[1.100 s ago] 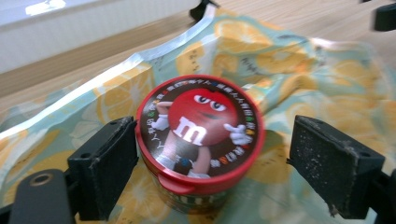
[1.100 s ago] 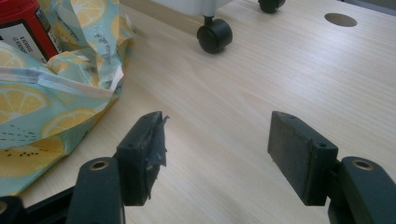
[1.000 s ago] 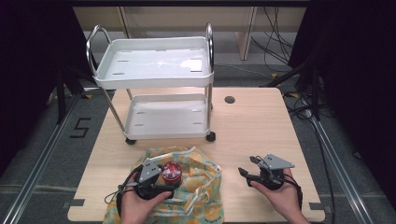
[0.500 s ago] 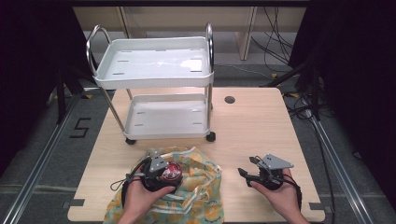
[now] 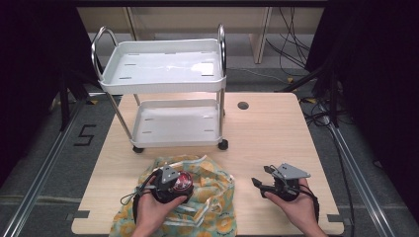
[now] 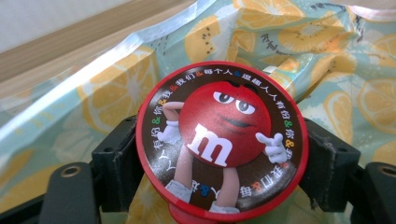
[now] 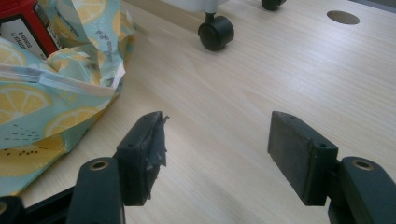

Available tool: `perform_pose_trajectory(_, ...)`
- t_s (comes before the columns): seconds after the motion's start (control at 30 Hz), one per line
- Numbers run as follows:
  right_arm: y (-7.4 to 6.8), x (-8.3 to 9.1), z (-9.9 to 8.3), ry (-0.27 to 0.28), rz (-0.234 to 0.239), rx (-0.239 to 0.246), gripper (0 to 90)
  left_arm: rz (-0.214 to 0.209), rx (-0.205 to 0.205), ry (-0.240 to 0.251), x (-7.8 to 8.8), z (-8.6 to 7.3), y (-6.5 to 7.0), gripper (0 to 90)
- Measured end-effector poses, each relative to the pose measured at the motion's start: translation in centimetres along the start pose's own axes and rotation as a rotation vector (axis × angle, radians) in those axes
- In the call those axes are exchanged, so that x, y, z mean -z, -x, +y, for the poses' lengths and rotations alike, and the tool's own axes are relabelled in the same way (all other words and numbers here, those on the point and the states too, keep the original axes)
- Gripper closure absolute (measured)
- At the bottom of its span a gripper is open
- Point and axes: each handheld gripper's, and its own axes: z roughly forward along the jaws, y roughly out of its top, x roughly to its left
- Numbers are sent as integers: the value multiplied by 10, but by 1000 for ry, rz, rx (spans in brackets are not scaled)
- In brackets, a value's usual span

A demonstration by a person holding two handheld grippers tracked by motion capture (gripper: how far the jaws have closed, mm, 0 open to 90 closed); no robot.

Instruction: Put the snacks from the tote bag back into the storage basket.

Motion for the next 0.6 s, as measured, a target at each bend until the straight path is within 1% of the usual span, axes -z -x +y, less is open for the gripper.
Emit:
perform_pose_trajectory(0.03, 0, 1, 0, -4, 0, -7, 370, 0, 0, 0, 0, 0, 0, 252)
perform_pose_trajectory(0.07, 1, 0, 0, 5, -4, 4, 370, 1, 29, 24, 1, 1, 3, 252)
perform_pose_trajectory(0.1, 0, 1, 0, 4, -3, -1, 371, 22, 51, 38, 7, 3, 6, 252)
perform_pose_trajectory(0.13, 0, 1, 0, 4, -3, -1, 371, 22, 51, 38, 7, 3, 6, 252)
perform_pose_trajectory(0.17, 0, 1, 0, -3, 5, -16, 370, 46, 46, 42, 11, 5, 8, 252)
perform_pose_trajectory(0.2, 1, 0, 0, 2, 0, -2, 370, 47, 53, 65, 15, 6, 10, 252)
perform_pose_trajectory(0.23, 1, 0, 0, 2, 0, -2, 370, 59, 80, 92, 18, 9, 13, 252)
perform_pose_trajectory(0.27, 0, 0, 0, 2, 2, -4, 370, 76, 104, 113, 24, 12, 16, 252)
perform_pose_trajectory(0.3, 0, 0, 0, 2, 2, -4, 370, 76, 104, 113, 24, 12, 16, 253)
perform_pose_trajectory(0.4, 0, 0, 0, 4, -1, 3, 370, 96, 135, 135, 31, 17, 20, 253)
perform_pose_trajectory(0.43, -1, 0, 0, -2, 3, -9, 370, 95, 142, 139, 32, 18, 21, 253)
perform_pose_trajectory(0.47, 0, 0, 0, 3, -1, 0, 370, 111, 144, 149, 35, 20, 20, 253)
perform_pose_trajectory(0.5, 0, 0, 0, 4, -1, 1, 370, 120, 158, 156, 36, 21, 20, 253)
perform_pose_trajectory(0.53, -1, 1, 0, -2, 5, -18, 370, 133, 152, 154, 37, 22, 19, 253)
perform_pose_trajectory(0.57, -1, 1, 0, -2, 5, -18, 370, 133, 152, 154, 37, 22, 19, 253)
perform_pose_trajectory(0.6, 0, 1, 1, 8, -1, -2, 370, 129, 167, 169, 36, 22, 18, 253)
